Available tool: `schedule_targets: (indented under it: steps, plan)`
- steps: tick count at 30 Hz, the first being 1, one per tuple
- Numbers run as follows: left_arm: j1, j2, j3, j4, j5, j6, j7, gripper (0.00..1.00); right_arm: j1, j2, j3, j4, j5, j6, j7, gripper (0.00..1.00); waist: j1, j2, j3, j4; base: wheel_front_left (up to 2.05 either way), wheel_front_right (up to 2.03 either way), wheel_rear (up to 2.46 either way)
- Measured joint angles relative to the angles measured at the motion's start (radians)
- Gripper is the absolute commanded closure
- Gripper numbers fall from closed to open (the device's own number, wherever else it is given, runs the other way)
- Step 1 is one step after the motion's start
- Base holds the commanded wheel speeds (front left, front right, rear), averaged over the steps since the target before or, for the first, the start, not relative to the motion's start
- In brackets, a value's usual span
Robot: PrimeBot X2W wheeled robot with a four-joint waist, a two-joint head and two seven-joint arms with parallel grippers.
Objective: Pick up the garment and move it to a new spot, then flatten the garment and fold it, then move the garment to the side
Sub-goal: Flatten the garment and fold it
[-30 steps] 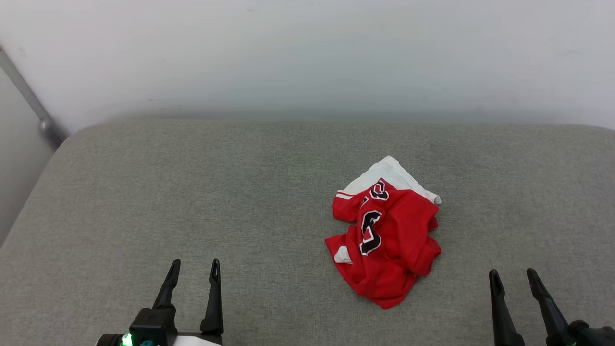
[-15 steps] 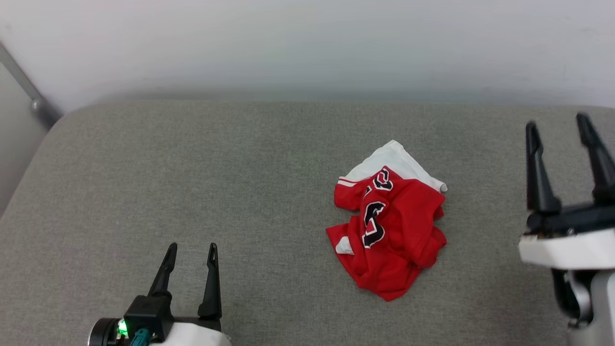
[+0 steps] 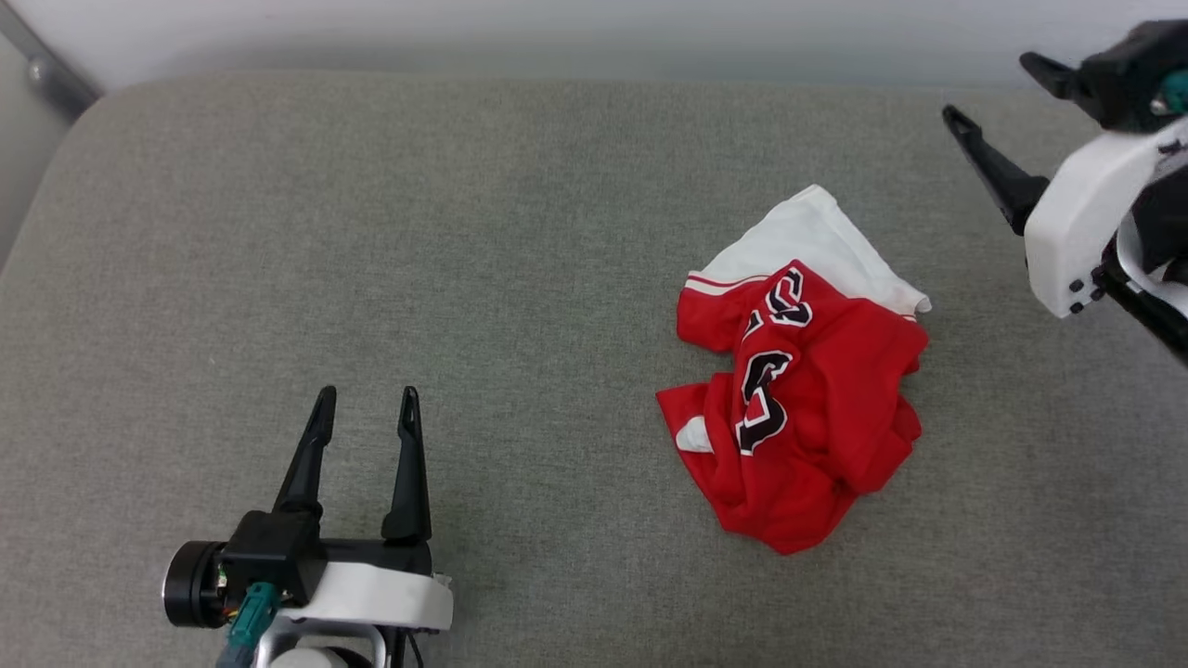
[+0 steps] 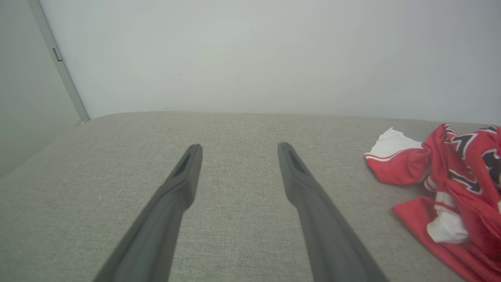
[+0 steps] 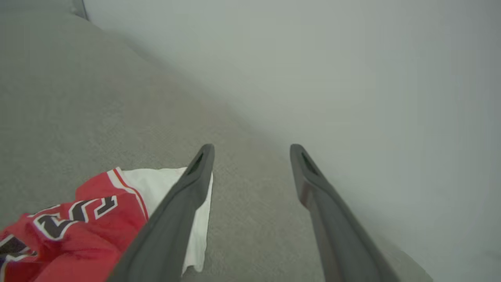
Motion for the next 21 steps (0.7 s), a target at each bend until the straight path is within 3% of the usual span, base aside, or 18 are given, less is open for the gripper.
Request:
schedule_targets:
  steps: [5, 11, 15, 21]
  plan:
    - [-0.039, 0.0, -0.012, -0.031, -0.016, 0.015, 0.0, 0.0, -0.189, -0.127, 0.264, -0.035, 0.204, 0.0, 0.362, 0.0, 0.0, 0.0, 0.068, 0.012, 0.0, 0.0, 0.0]
    - [-0.103, -0.001, -0.044, -0.066, -0.038, 0.032, 0.0, 0.0, -0.362, -0.199, 0.442, -0.051, 0.375, 0.0, 0.706, 0.0, 0.0001, 0.0, 0.164, 0.032, 0.0, 0.0, 0.0]
    - [-0.134, 0.0, -0.062, -0.087, -0.048, 0.048, 0.0, 0.0, -0.412, -0.209, 0.514, -0.035, 0.419, 0.0, 0.817, 0.0, 0.0, 0.0, 0.225, 0.05, 0.0, 0.0, 0.0]
    - [-0.169, 0.0, -0.086, -0.104, -0.064, 0.066, 0.0, 0.0, -0.41, -0.212, 0.601, -0.01, 0.457, 0.0, 0.852, 0.0, 0.0, 0.0, 0.283, 0.089, 0.0, 0.0, 0.0]
